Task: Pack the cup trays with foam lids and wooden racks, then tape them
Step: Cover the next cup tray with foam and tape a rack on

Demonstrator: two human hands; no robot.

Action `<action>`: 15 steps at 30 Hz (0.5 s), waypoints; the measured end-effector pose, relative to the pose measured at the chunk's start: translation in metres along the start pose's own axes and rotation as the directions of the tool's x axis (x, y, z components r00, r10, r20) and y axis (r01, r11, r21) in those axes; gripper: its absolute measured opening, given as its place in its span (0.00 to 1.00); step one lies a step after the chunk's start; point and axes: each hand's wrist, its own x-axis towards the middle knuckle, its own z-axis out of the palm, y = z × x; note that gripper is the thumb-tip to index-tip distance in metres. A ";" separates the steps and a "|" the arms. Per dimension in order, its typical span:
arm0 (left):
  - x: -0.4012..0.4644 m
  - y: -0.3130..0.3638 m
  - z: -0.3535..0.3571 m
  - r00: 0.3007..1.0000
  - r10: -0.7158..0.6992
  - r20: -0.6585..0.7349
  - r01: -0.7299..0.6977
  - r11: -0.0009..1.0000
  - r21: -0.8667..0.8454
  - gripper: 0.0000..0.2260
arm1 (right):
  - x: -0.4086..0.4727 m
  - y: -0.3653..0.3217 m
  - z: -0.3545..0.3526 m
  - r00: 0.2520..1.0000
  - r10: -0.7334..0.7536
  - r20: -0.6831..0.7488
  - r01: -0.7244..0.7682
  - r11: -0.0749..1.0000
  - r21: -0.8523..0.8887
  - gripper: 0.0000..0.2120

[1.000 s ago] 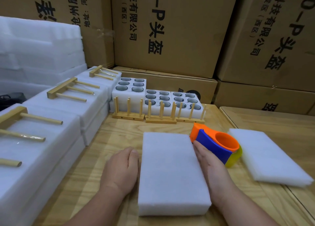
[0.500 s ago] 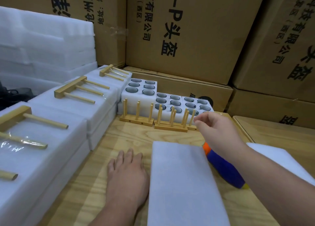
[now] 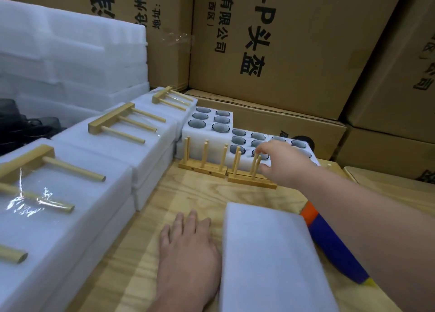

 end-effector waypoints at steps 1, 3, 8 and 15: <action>0.000 0.000 0.000 1.000 -0.001 -0.001 0.001 1.000 0.001 0.23 | 0.003 0.000 0.001 1.000 -0.014 0.013 0.014 0.999 -0.032 0.18; 0.000 0.000 0.000 1.000 -0.004 -0.002 0.004 1.000 0.005 0.23 | 0.009 -0.001 0.002 0.998 -0.037 0.040 0.041 0.994 -0.100 0.18; -0.002 0.000 -0.001 1.000 -0.007 -0.004 0.007 1.000 0.020 0.23 | 0.020 -0.002 0.009 0.988 -0.017 0.150 0.048 0.977 -0.207 0.13; -0.004 -0.001 0.002 1.000 -0.019 -0.003 0.019 1.000 0.013 0.23 | 0.023 -0.006 0.016 0.972 -0.002 0.237 0.079 0.945 -0.316 0.11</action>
